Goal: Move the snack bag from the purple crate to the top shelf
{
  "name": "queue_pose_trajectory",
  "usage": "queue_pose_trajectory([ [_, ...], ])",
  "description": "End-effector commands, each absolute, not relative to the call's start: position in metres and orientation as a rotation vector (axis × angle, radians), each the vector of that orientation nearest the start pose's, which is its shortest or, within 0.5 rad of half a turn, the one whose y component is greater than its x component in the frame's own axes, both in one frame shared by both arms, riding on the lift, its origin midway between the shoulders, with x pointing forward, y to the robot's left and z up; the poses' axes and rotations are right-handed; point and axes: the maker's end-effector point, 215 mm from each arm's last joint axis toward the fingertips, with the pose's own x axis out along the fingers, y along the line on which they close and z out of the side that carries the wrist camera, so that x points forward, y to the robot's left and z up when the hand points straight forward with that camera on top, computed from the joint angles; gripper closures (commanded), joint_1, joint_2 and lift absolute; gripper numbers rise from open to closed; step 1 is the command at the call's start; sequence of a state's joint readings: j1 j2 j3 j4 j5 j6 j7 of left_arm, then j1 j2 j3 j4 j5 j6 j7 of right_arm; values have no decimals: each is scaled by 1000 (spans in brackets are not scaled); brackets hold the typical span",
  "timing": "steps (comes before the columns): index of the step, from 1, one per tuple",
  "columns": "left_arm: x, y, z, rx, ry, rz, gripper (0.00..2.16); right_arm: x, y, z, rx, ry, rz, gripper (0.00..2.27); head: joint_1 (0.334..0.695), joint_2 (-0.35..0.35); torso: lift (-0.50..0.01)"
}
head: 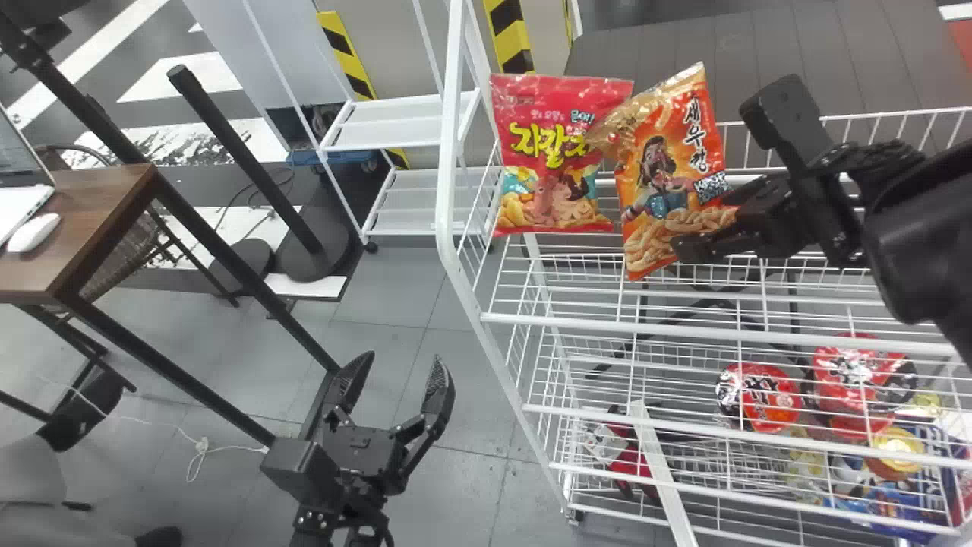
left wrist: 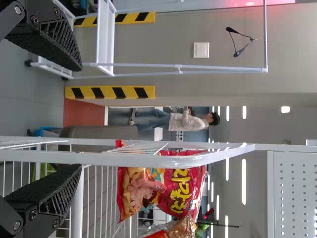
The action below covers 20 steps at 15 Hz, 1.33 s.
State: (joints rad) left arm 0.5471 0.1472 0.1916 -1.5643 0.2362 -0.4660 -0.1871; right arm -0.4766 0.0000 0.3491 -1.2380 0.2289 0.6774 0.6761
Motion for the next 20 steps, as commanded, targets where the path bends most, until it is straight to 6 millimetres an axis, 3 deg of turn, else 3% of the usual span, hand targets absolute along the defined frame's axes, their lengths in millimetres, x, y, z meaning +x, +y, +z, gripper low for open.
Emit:
queue_pose_trajectory([
  [1, 376, 356, -448, 9, 51, 22, 134, 608, -4, -441, -279, 615, 824, 191, 695, 350, 0],
  [6, 376, 357, -448, 9, 50, 22, 134, 613, 6, -433, -262, 544, 833, 343, 695, 350, 0],
  [10, 376, 358, -447, 11, 50, 23, 134, 614, 14, -426, -272, 490, 853, 164, 695, 350, 0],
  [13, 376, 358, -447, 11, 50, 23, 134, 619, 8, -433, -303, 489, 842, 140, 695, 350, 0],
  [16, 376, 358, -447, 11, 50, 24, 134, 619, 18, -439, -343, 462, 865, 346, 695, 350, 0],
  [20, 377, 358, -447, 12, 50, 24, 134, 621, 28, -441, -397, 419, 862, 343, 695, 350, 0],
])
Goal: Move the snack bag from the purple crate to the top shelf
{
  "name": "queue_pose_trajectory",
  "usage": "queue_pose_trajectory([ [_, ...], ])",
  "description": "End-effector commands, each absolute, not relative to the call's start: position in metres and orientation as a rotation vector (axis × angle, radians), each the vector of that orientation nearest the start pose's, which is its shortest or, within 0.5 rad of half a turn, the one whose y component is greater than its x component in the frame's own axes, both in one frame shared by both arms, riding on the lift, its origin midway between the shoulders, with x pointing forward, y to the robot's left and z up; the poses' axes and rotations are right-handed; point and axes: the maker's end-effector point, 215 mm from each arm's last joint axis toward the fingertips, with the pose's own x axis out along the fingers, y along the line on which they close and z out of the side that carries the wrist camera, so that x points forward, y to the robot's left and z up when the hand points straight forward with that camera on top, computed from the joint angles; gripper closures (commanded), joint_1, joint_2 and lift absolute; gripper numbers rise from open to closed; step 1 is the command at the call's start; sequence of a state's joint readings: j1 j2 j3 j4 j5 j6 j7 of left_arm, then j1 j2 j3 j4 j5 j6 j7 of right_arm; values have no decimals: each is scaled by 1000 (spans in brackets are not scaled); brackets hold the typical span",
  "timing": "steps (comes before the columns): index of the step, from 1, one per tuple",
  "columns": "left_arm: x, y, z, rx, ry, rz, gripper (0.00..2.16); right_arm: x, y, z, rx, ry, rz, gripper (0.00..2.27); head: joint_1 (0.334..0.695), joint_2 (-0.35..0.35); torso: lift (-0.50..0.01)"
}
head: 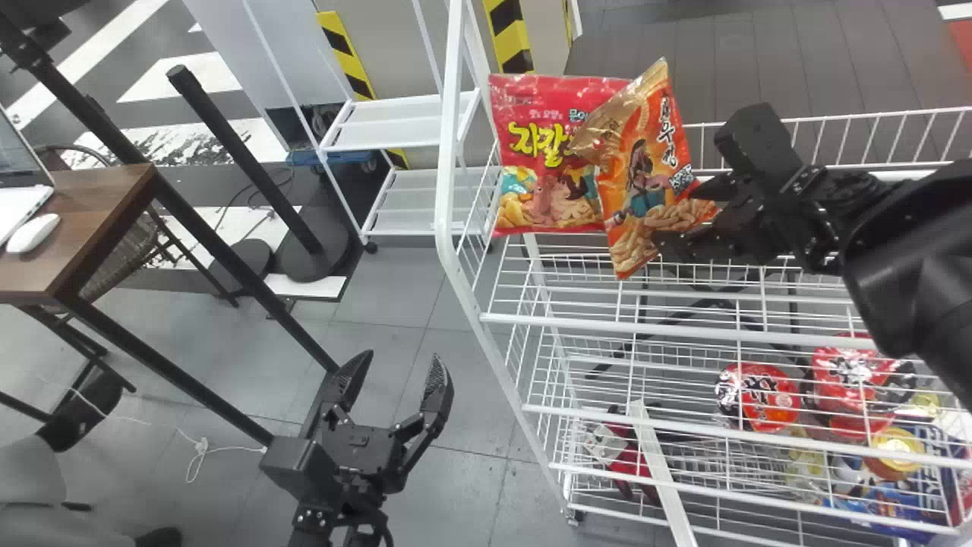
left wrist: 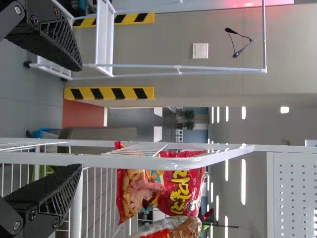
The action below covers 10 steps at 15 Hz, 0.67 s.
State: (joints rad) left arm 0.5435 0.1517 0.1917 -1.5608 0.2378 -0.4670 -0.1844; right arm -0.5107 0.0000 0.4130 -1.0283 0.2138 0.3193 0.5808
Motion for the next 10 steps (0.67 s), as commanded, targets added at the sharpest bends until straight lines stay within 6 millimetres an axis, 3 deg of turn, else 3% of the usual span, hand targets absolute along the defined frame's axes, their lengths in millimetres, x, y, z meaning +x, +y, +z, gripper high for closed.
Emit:
queue_pose_trajectory([
  [1, 377, 358, -447, 12, 49, 24, 134, 622, 29, -442, -408, 409, 858, 343, 695, 350, 0],
  [5, 377, 359, -447, 12, 50, 26, 134, 628, 26, -445, -430, 393, 841, 346, 695, 350, 0],
  [7, 377, 359, -448, 12, 52, 25, 134, 632, 21, -449, -441, 402, 827, 569, 695, 350, 0],
  [9, 377, 359, -447, 12, 50, 25, 134, 634, 17, -451, -449, 409, 818, 603, 695, 350, 0],
  [10, 377, 359, -448, 11, 52, 26, 134, 636, 16, -450, -454, 406, 810, 890, 695, 350, 0],
])
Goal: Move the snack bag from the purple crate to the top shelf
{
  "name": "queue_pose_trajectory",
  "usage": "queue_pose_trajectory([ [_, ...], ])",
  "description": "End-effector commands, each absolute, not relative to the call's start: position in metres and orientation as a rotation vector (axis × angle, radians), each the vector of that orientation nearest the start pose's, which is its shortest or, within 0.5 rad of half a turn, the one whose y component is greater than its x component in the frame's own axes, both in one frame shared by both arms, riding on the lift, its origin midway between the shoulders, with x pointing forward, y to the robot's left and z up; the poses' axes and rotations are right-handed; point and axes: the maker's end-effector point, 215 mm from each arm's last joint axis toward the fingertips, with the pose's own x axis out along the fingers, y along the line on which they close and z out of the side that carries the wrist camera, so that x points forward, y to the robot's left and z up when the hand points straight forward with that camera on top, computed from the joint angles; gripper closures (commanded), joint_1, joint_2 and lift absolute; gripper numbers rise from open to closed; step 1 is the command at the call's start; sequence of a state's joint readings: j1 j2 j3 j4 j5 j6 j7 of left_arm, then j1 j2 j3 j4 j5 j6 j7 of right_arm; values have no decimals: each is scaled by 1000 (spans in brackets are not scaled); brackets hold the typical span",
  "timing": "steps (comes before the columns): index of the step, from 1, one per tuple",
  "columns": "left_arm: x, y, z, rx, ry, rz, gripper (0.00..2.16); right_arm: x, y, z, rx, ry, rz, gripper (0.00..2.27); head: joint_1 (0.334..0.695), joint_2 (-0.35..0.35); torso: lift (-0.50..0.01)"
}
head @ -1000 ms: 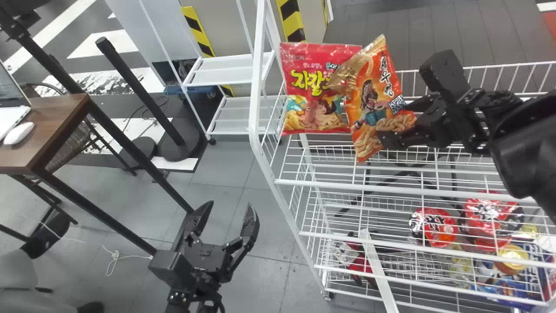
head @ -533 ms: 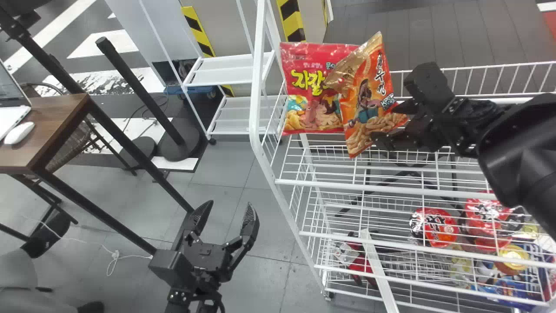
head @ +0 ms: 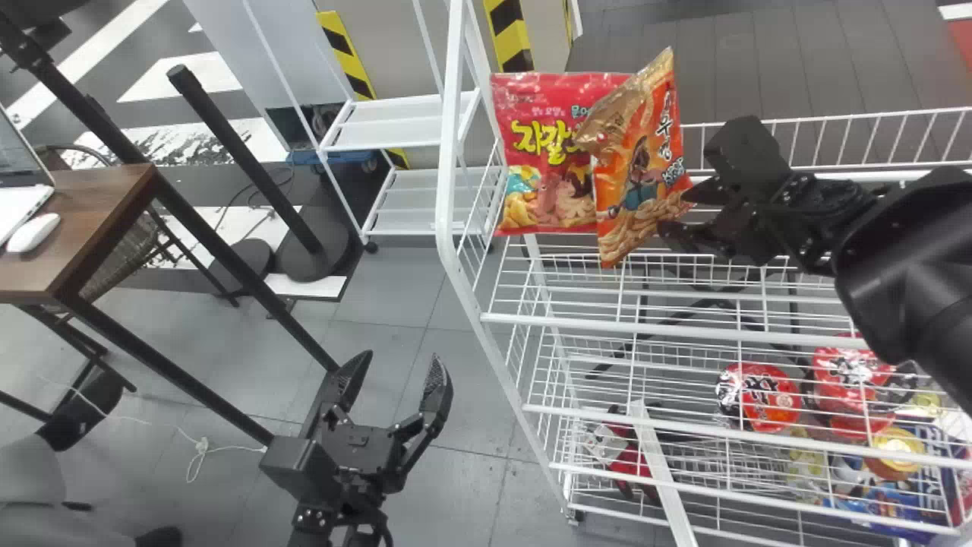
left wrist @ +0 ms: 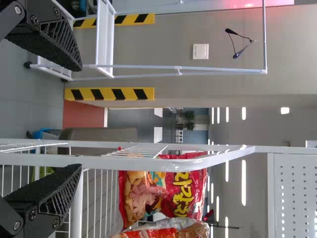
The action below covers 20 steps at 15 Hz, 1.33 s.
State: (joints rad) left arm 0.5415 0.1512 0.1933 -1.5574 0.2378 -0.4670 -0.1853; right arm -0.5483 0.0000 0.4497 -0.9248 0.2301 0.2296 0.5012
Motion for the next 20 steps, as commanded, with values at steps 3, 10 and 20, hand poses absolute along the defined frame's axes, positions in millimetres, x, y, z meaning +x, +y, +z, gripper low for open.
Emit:
queue_pose_trajectory([
  [3, 377, 359, -448, 11, 52, 26, 134, 637, 15, -450, -452, 403, 802, 1106, 695, 350, 0],
  [10, 376, 361, -447, 13, 46, 29, 134, 633, 14, -454, -428, 393, 775, 2128, 695, 350, 0],
  [20, 376, 362, -446, 11, 40, 31, 134, 582, 41, -444, -351, 389, 790, 157, 695, 350, 0],
])
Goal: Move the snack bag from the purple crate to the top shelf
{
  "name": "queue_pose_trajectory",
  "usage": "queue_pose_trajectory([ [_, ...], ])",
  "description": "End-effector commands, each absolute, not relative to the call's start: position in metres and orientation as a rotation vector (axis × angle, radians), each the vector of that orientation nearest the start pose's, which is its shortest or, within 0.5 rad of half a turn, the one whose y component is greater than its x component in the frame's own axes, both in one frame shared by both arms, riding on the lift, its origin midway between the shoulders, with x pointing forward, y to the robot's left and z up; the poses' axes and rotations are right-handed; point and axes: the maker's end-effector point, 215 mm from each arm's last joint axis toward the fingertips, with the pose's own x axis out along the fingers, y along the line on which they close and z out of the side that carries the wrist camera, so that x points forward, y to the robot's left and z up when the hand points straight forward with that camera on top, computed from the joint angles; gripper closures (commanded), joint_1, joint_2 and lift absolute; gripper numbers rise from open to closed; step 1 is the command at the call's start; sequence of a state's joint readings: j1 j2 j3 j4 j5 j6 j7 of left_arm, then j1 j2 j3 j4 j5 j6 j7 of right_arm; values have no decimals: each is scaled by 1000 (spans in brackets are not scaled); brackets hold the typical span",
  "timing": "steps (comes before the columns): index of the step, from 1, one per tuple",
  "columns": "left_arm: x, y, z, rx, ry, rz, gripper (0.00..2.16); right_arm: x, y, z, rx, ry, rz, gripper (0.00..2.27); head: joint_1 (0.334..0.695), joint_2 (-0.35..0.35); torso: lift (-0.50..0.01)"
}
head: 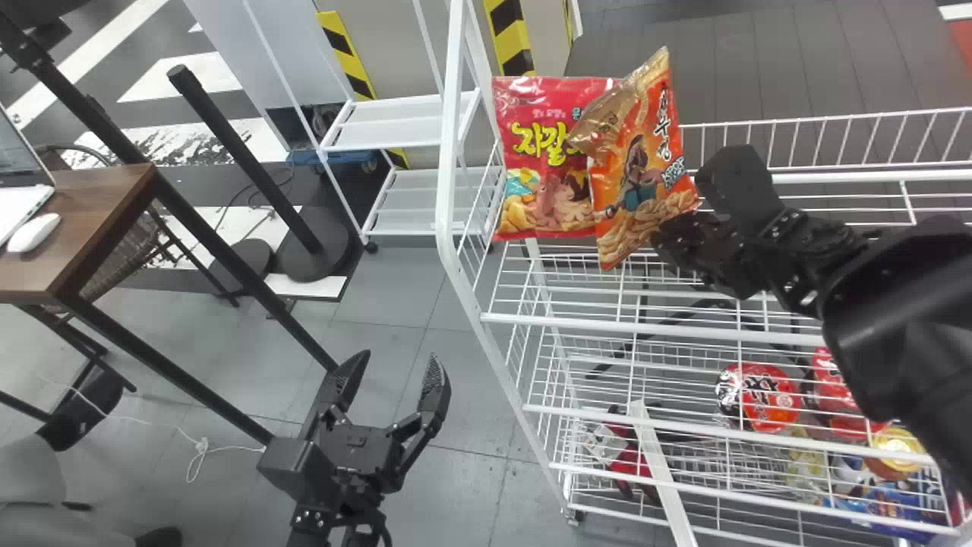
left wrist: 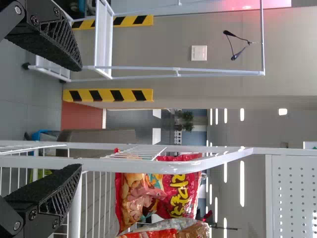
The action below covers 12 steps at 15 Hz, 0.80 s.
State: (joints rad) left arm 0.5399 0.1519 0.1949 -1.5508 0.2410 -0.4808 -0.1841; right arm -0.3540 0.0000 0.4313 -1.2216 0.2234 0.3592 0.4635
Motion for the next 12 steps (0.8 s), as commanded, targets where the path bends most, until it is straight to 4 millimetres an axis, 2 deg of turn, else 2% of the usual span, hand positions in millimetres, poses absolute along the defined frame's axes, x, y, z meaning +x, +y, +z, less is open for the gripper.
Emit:
queue_pose_trajectory([
  [1, 376, 362, -445, 12, 40, 32, 134, 579, 43, -440, -347, 376, 792, 103, 695, 350, 0],
  [4, 377, 361, -446, 11, 40, 30, 134, 579, 47, -433, -345, 346, 786, 110, 695, 350, 0],
  [9, 377, 364, -446, 12, 40, 33, 134, 559, 75, -434, -344, 345, 879, 262, 695, 350, 0],
  [11, 377, 364, -446, 13, 40, 32, 134, 547, 87, -436, -336, 354, 925, 572, 695, 350, 0],
  [12, 377, 364, -446, 12, 41, 33, 134, 542, 95, -436, -339, 348, 944, 1015, 695, 350, 0],
])
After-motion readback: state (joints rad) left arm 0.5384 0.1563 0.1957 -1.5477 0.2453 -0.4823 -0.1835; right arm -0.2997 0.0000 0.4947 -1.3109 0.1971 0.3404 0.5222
